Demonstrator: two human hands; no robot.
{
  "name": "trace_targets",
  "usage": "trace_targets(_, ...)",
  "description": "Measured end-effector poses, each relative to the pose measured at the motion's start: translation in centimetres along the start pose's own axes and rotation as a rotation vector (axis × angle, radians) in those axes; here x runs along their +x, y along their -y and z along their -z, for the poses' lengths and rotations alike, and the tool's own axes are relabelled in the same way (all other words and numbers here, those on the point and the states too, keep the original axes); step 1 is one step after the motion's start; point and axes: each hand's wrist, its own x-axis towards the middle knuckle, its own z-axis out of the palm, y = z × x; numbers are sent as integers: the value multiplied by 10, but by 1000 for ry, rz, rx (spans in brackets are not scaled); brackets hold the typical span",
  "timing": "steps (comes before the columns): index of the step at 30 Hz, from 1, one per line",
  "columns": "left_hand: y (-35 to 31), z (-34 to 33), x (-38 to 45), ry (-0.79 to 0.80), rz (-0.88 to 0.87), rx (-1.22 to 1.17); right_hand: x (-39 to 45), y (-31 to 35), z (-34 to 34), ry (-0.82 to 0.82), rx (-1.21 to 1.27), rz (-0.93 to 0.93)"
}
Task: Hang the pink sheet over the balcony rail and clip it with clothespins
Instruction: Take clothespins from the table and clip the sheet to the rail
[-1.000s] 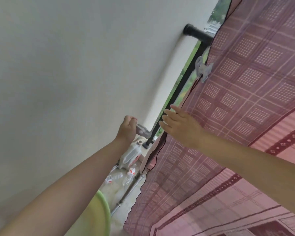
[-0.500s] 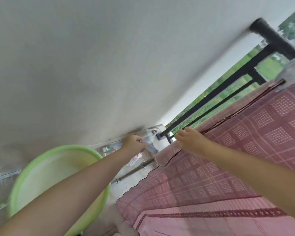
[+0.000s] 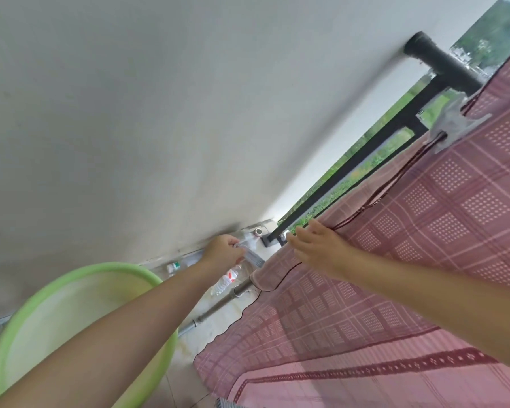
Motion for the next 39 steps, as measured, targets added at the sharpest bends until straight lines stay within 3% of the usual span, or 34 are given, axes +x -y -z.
trace_targets(5,-1,-10,-6,3,-8,-2,-2,5,-4,-195,-103,105)
trace_targets(9,0,-9,-11,-36,-2,-39,0,7,-6,-78,-168,85)
trace_targets(12,2,-7,-16,-64,-10,-28,1,5,-6,-68,-175,197)
trace_targets(18,0,-6,-27,-118,-15,-39,-6,8,3,-106,-181,-32)
trace_targets(23,2,-4,-36,-126,-38,-42,-2,2,2,-43,-212,18)
trace_targets(25,3,0,-39,-130,-43,-48,-2,0,-4,-88,-170,52)
trace_targets(28,4,5,-42,-145,-41,-1,-7,8,6,-299,18,-7)
trace_targets(30,3,7,-42,-158,-34,4,-9,12,17,-278,88,-23)
trace_targets(34,-1,7,-43,-156,-28,16,-10,-7,30,-173,21,-127)
trace_targets(39,-9,1,-37,-142,-132,0,-15,-21,18,-334,-49,-105)
